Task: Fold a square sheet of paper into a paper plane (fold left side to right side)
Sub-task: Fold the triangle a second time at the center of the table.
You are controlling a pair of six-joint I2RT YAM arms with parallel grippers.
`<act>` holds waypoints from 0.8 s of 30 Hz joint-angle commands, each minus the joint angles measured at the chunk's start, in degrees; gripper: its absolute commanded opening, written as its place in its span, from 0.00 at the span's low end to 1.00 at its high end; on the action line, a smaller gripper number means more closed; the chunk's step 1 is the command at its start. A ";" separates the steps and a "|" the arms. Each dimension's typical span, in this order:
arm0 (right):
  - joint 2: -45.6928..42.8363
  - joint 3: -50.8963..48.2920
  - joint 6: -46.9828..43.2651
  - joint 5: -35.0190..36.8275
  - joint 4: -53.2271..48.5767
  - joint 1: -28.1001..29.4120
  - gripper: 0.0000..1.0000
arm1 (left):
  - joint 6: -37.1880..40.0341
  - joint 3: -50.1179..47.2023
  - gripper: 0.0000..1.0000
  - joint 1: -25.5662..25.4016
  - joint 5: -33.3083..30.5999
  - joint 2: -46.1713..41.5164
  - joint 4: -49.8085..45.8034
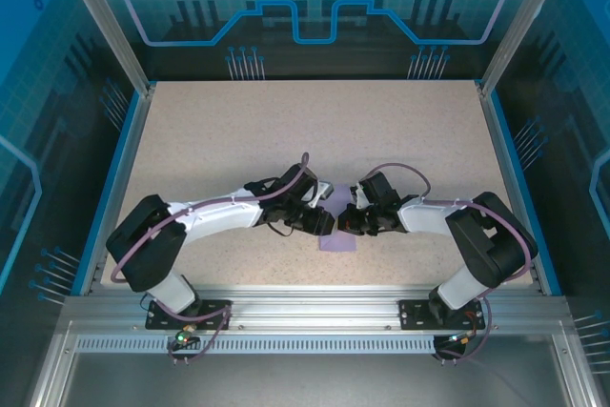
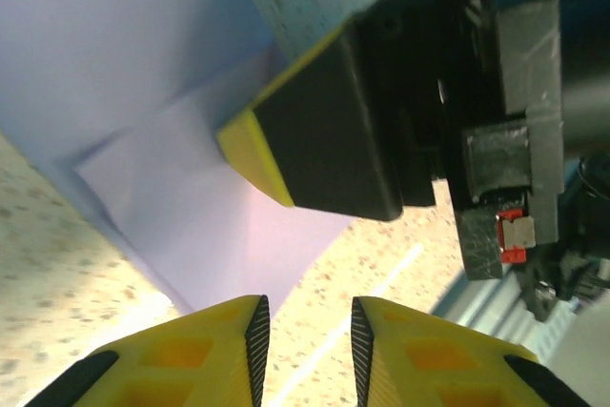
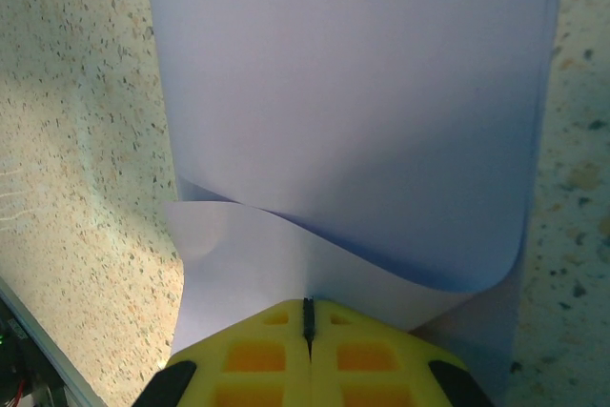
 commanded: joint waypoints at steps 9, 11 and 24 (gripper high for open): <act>0.97 0.05 -1.37 2.32 -6.64 0.39 0.02 | -3.69 -1.57 0.31 0.08 10.50 6.44 5.70; 1.03 0.10 -1.35 2.28 -6.73 0.37 0.02 | -3.65 -1.73 0.31 -0.06 10.84 7.03 5.68; 1.50 0.90 -1.92 2.33 -7.78 0.39 0.02 | -4.41 -3.65 0.30 -0.69 9.97 9.59 5.84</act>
